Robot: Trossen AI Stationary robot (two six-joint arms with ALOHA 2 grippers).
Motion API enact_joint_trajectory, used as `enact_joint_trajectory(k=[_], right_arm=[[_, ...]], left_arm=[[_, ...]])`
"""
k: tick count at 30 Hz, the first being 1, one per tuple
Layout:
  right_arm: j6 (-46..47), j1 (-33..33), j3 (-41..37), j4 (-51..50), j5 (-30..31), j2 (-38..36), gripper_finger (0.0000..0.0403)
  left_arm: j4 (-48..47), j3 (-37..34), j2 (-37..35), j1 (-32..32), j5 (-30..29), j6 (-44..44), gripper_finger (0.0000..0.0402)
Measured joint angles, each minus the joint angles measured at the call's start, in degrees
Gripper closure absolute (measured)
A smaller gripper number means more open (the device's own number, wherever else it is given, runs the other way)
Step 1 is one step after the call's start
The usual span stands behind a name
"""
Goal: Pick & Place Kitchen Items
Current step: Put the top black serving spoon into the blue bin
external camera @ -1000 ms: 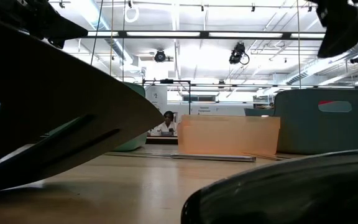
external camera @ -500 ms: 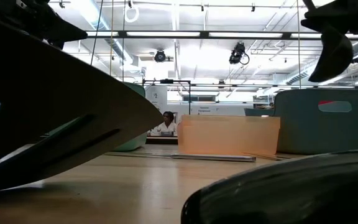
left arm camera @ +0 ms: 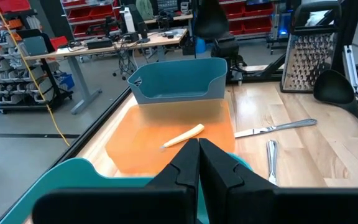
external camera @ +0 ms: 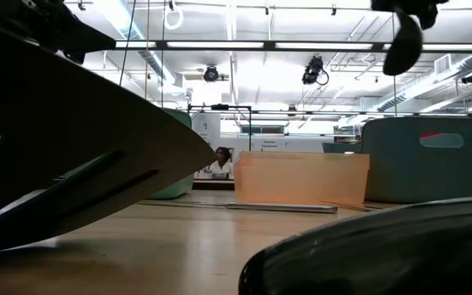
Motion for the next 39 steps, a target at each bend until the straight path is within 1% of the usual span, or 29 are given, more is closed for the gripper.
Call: enact_joint_trajectory(k=[2, 5, 8, 11, 14, 17, 20, 23, 28, 33, 39], right_arm=[[5.7, -2.2, 4.7, -6.5, 4.1, 4.6, 0.0335], [15.9, -7.2, 9.7, -18.9, 4.6, 10.1, 0.0335], [21.7, -12.8, 10.4, -27.8, 2.3, 14.2, 0.0335], [22.0, -16.2, 9.2, -30.7, 1.9, 16.8, 0.0335], [20.8, -18.0, 7.1, -29.2, 1.7, 17.6, 0.0335], [20.3, -19.1, 3.6, -25.3, -0.7, 17.6, 0.0335], [22.9, -20.3, 0.1, -23.2, -3.1, 17.6, 0.0335], [25.2, -21.5, -3.3, -20.8, -4.2, 17.6, 0.0335], [25.6, -23.1, -8.1, -16.8, -5.9, 17.6, 0.0335], [24.8, -25.5, -10.3, -16.5, -8.5, 17.7, 0.0335], [23.2, -28.3, -10.8, -16.4, -12.6, 18.9, 0.0335]], left_arm=[[0.0, 0.0, 0.0, 0.0, 0.0, 0.0, 0.0386], [0.0, 0.0, 0.0, 0.0, 0.0, -0.4, 0.0386], [-0.1, 0.0, 0.0, 0.0, 0.0, -0.4, 0.0386], [-0.1, 0.0, 0.0, 0.0, 0.0, -0.4, 0.0386], [-0.1, 0.0, 0.0, 0.0, 0.0, -0.4, 0.0386], [-0.2, 0.0, 0.0, 0.0, 0.0, -0.4, 0.0386], [-0.5, 0.0, 0.0, 0.0, 0.0, -0.2, 0.0386], [-0.6, 0.0, 0.0, 0.0, 0.0, 0.0, 0.0386], [-0.7, 0.0, 0.0, 0.0, 0.0, 0.0, 0.0386], [-0.7, 0.0, 0.0, 0.0, 0.0, 0.2, 0.0386], [-0.7, 0.0, 0.0, 0.0, 0.0, 0.2, 0.0386]])
